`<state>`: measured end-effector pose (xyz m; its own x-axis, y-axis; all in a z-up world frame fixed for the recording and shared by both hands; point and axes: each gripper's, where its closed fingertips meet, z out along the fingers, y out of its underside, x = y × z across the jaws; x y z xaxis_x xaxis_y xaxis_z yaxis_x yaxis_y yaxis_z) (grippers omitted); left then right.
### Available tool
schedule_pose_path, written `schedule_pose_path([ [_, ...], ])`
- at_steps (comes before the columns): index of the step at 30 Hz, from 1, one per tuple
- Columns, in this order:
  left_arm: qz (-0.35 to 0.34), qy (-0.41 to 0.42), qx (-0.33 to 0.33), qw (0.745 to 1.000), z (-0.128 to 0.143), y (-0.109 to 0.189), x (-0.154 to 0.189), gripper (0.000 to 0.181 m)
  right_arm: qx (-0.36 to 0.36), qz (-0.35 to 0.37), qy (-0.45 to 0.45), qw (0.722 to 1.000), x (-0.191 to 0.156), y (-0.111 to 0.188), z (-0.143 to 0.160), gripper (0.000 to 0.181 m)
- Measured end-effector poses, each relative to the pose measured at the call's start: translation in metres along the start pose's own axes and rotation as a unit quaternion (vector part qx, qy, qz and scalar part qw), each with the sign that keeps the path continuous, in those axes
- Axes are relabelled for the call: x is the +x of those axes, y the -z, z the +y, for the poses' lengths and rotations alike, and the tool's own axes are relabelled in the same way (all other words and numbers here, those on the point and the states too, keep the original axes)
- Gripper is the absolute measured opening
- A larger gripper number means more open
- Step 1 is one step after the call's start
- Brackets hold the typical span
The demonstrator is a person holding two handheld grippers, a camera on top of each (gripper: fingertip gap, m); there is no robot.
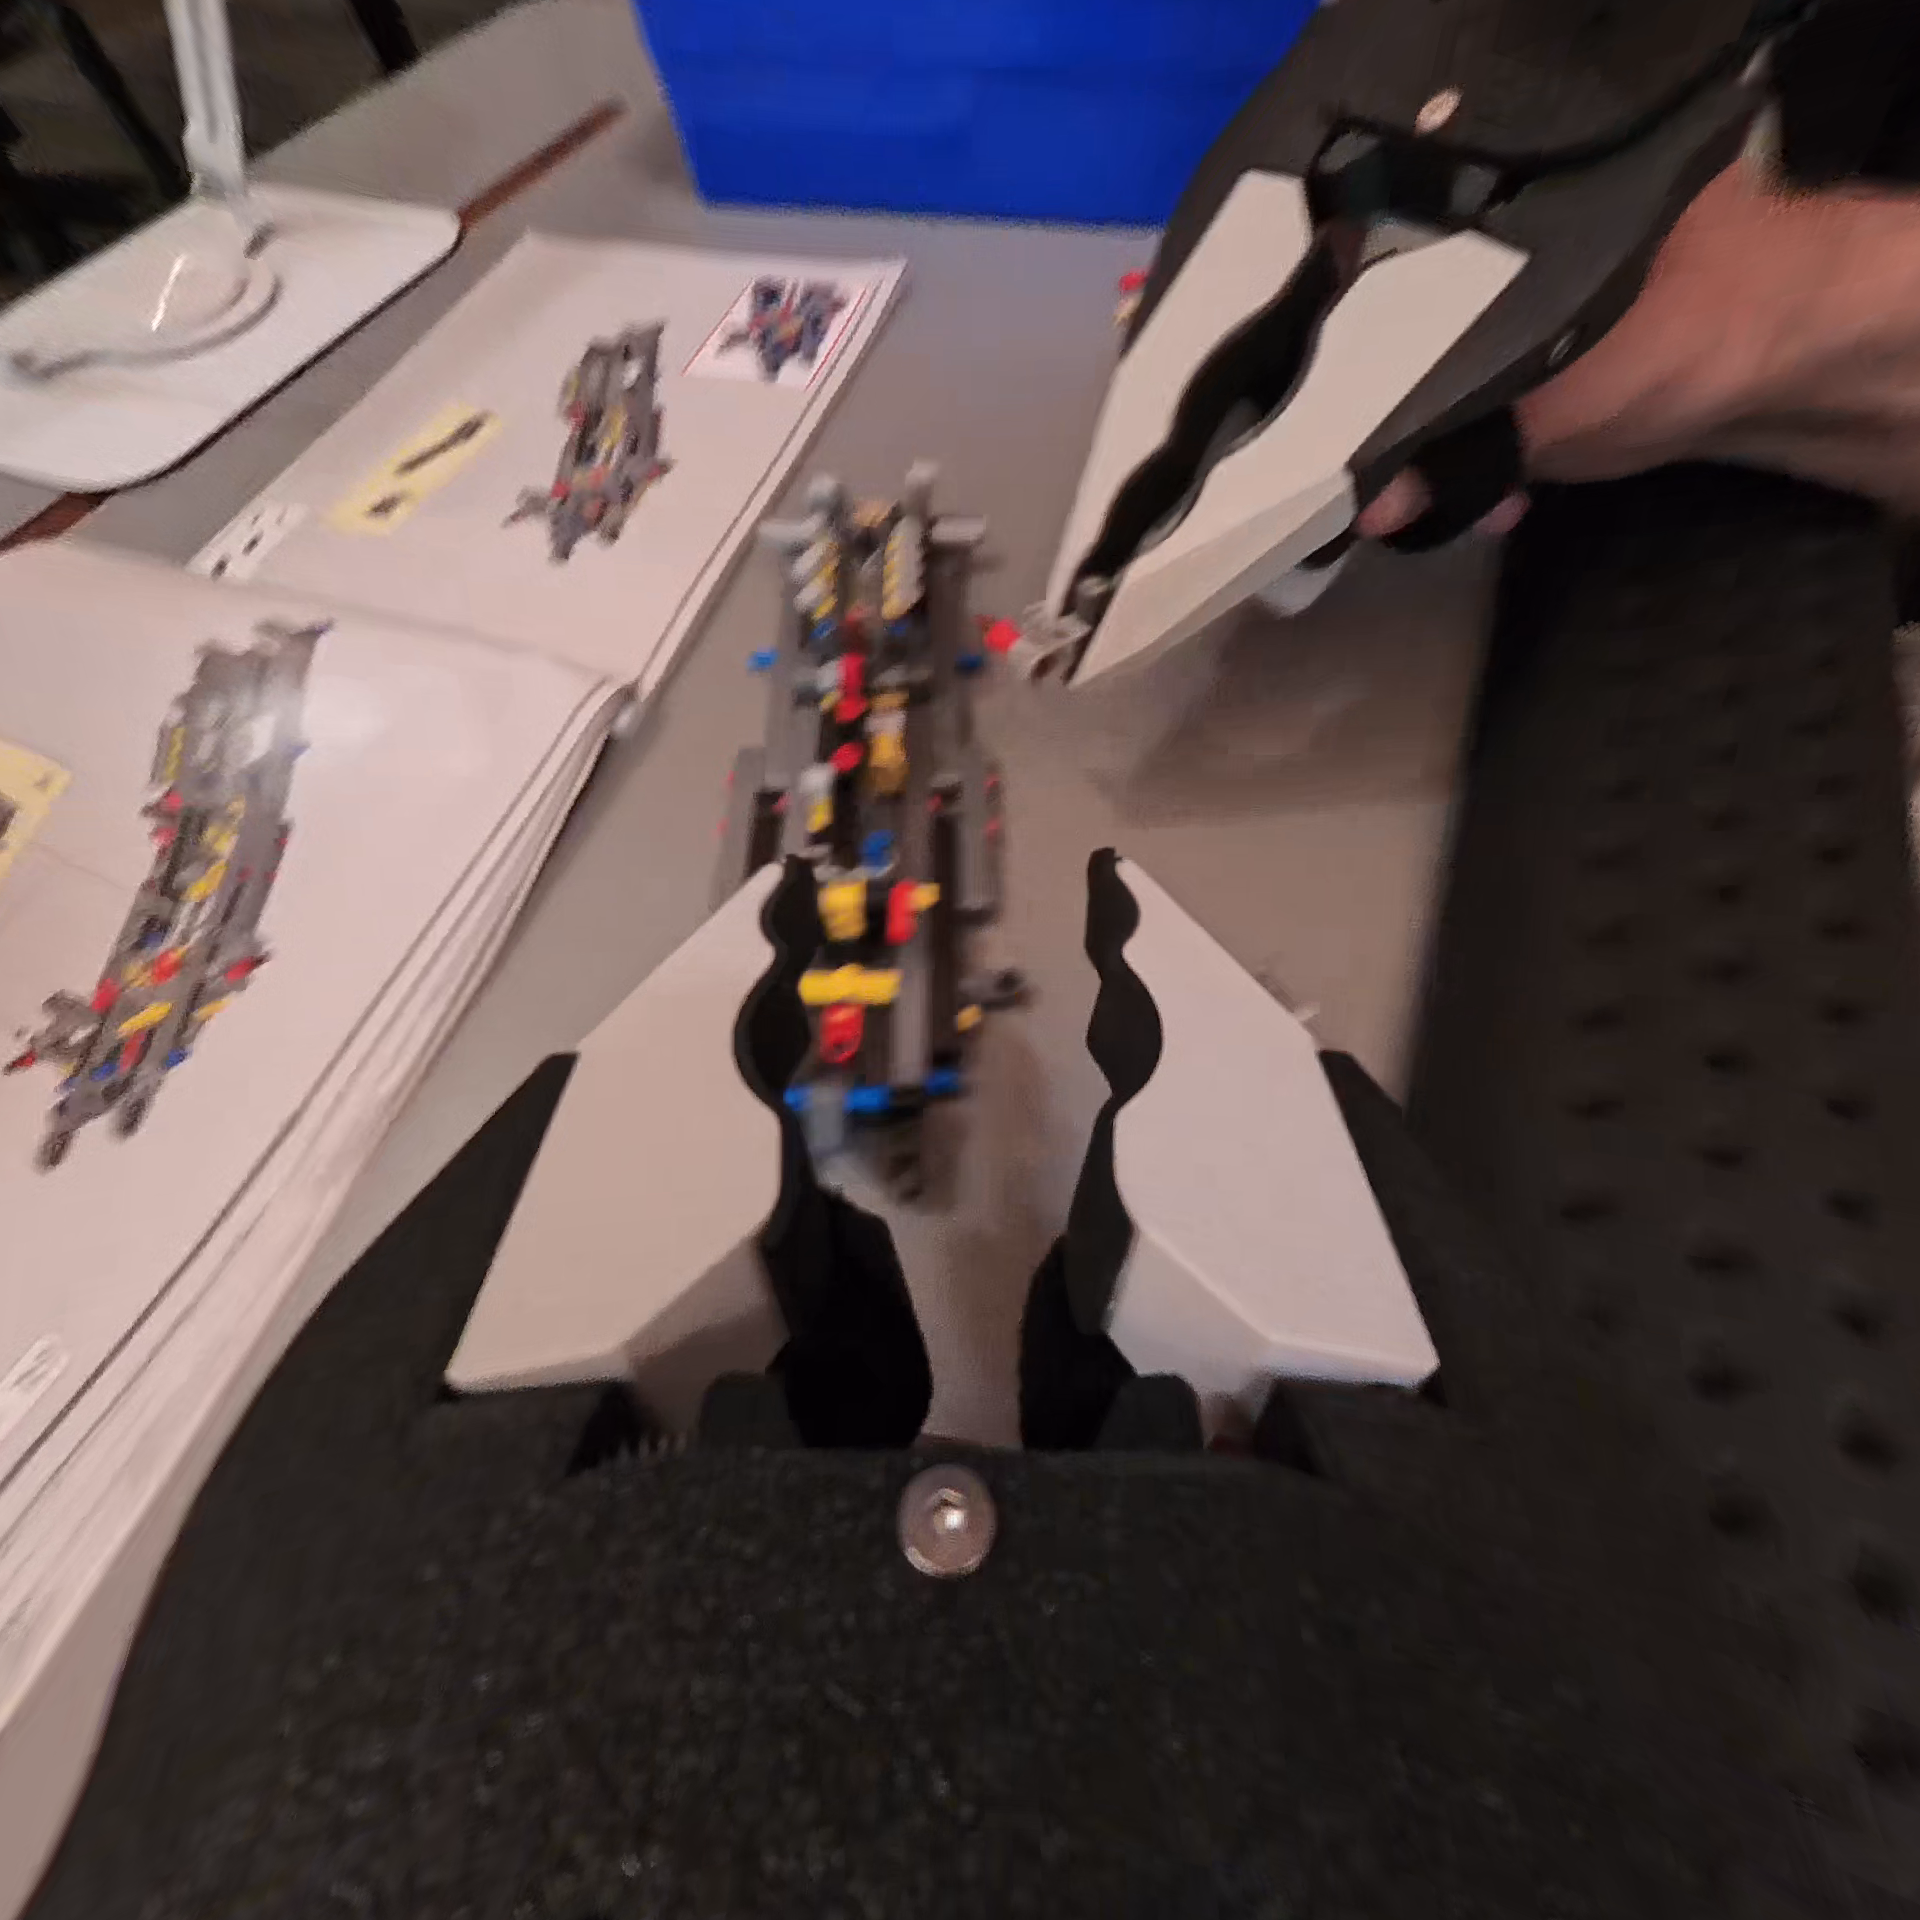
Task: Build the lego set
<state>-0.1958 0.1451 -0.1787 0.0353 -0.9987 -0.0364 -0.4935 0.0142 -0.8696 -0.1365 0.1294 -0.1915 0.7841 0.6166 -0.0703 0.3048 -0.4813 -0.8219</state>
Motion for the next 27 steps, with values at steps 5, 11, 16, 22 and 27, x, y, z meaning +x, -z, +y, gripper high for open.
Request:
schedule_pose_path([
  [5, 0.078, 0.137, 0.1, 0.982, -0.043, -0.004, 0.039, 0.036, 0.093, 0.021, 0.128, 0.987, -0.035, 0.014, -0.036, 0.006],
  [11, 0.144, 0.183, 0.137, 0.963, -0.047, 0.001, 0.046, 0.015, 0.14, -0.17, -0.045, 0.974, -0.057, 0.019, -0.038, 0.005],
  [16, 0.208, 0.2, 0.145, 0.946, -0.051, 0.006, 0.057, 0.007, 0.146, -0.24, -0.087, 0.956, -0.065, 0.023, -0.039, 0.006],
  [22, 0.285, 0.283, 0.225, 0.888, -0.07, 0.03, 0.05, 0.006, 0.206, -0.314, -0.125, 0.918, -0.07, 0.046, -0.056, 0.007],
  [27, 0.293, 0.321, 0.242, 0.868, -0.07, 0.033, 0.041, 0.006, 0.224, -0.305, -0.128, 0.917, -0.066, 0.047, -0.061, 0.011],
])
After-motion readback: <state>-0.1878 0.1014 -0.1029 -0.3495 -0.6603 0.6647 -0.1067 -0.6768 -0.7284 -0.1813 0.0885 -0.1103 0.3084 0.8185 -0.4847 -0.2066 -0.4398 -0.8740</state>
